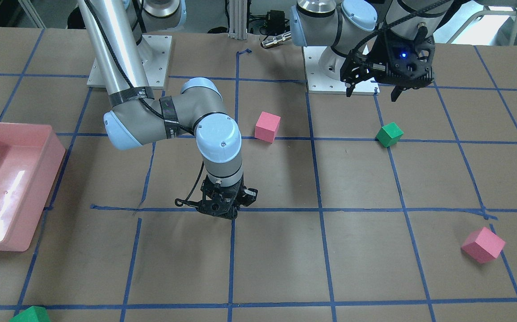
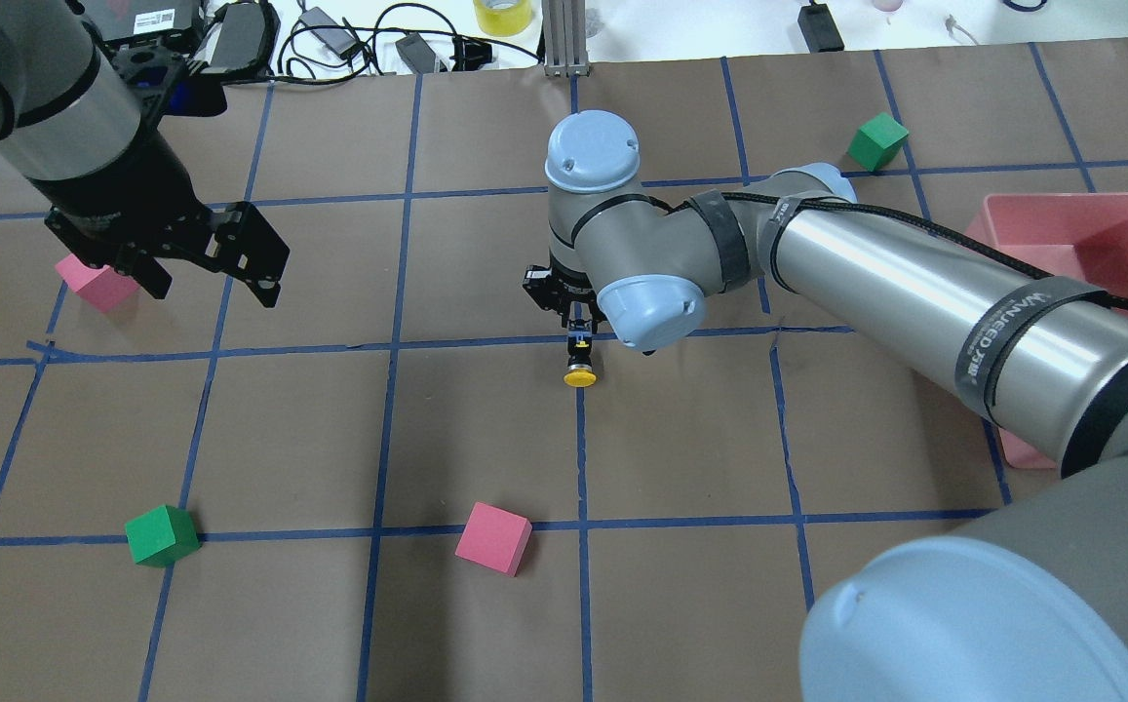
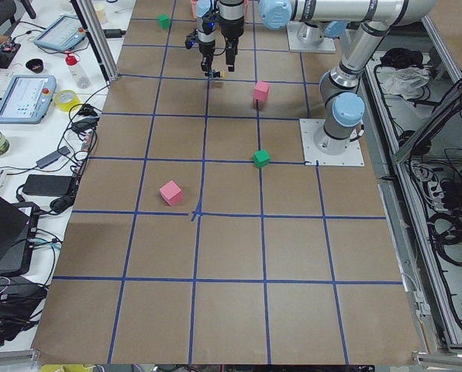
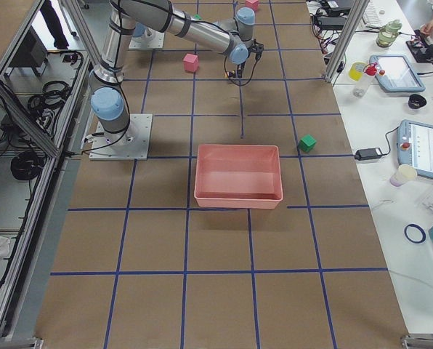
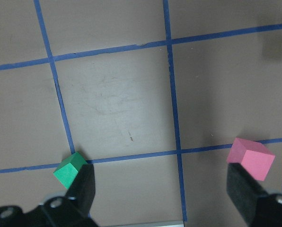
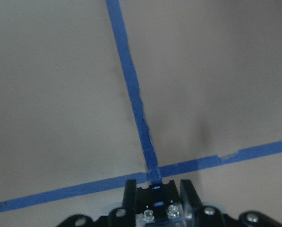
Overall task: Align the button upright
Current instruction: 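Carry the button to table center with right gripper while left arm reaches forward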
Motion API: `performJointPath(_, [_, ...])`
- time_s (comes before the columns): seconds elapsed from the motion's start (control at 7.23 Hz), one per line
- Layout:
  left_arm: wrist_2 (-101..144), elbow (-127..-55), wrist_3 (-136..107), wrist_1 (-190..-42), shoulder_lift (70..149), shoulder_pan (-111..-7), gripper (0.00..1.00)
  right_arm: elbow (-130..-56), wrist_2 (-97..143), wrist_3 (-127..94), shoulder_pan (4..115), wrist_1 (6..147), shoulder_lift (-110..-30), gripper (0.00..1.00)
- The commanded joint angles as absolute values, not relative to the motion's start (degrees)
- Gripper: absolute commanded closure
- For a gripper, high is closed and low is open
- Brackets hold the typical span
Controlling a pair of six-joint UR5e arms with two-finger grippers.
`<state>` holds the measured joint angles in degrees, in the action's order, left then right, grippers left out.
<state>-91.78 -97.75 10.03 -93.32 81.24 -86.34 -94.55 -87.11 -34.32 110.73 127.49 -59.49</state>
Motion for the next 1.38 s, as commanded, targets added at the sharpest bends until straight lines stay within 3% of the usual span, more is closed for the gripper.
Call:
performJointPath(0.0, [-91.4, -103.3, 9.7, -93.3, 76.7, -86.5, 0.00, -94.7, -87.1, -34.4, 111.7, 127.5, -59.5, 0.95])
performJointPath(0.28, [-91.2, -107.0, 7.4, -93.3, 74.1, -86.9, 0.00, -94.7, -87.2, -34.2, 112.0, 127.5, -59.4, 0.95])
performJointPath(0.55, [-88.9, -109.1, 6.8, -91.9, 73.4, -88.4, 0.00, -95.8, -87.2, -34.1, 112.0, 127.6, -59.4, 0.79])
performJointPath(0.69, [-88.9, -110.5, 6.7, -90.6, 73.5, -89.7, 0.00, -96.5, -87.2, -34.1, 112.0, 127.7, -59.4, 0.78])
performJointPath(1.11, [-89.0, -117.9, 4.8, -78.2, 73.5, -95.3, 0.00, -96.5, -87.1, -34.1, 112.0, 128.8, -59.8, 0.51])
performJointPath(1.25, [-88.9, -121.7, 0.7, -72.6, 73.7, -97.4, 0.00, -96.6, -87.1, -33.9, 112.0, 128.8, -59.8, 0.28])
